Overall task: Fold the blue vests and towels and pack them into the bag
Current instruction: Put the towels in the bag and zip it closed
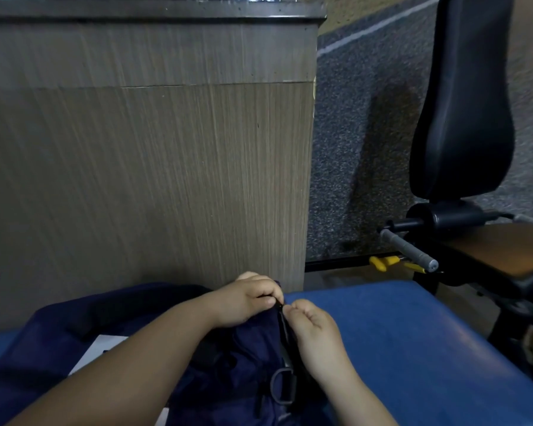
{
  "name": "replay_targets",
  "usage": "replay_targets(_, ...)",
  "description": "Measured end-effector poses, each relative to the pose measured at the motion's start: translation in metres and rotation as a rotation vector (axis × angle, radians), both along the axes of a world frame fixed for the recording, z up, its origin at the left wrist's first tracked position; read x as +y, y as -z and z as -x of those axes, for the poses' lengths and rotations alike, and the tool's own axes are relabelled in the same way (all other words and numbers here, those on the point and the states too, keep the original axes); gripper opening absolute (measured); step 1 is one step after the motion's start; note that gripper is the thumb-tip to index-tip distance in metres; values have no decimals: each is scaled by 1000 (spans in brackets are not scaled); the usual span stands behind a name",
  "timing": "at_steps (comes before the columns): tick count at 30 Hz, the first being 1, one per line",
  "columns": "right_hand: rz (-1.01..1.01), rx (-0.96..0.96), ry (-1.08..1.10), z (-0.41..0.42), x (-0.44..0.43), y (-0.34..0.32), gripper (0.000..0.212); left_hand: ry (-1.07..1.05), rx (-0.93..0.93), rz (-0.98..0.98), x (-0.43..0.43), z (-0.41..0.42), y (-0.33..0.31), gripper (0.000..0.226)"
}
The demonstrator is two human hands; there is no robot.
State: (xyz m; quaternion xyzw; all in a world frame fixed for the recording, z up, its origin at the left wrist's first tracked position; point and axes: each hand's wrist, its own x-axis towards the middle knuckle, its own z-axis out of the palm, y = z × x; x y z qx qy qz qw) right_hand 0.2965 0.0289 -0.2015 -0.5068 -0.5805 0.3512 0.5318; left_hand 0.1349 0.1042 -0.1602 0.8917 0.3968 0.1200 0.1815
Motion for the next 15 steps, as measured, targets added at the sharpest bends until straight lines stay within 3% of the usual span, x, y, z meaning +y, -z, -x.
replay_targets(6, -98, -40, -25, 2, -2, -1, 45, -83, -56, -29, 13, 15, -9, 12)
replay_targets(10, -118, -105, -59, 3, -2, 1, 47, -221, -131, 35, 17, 29, -11, 30)
replay_targets(15, -124, -28, -36, 4, -2, -2, 40, -37, -170, -41, 3, 15, -19, 25)
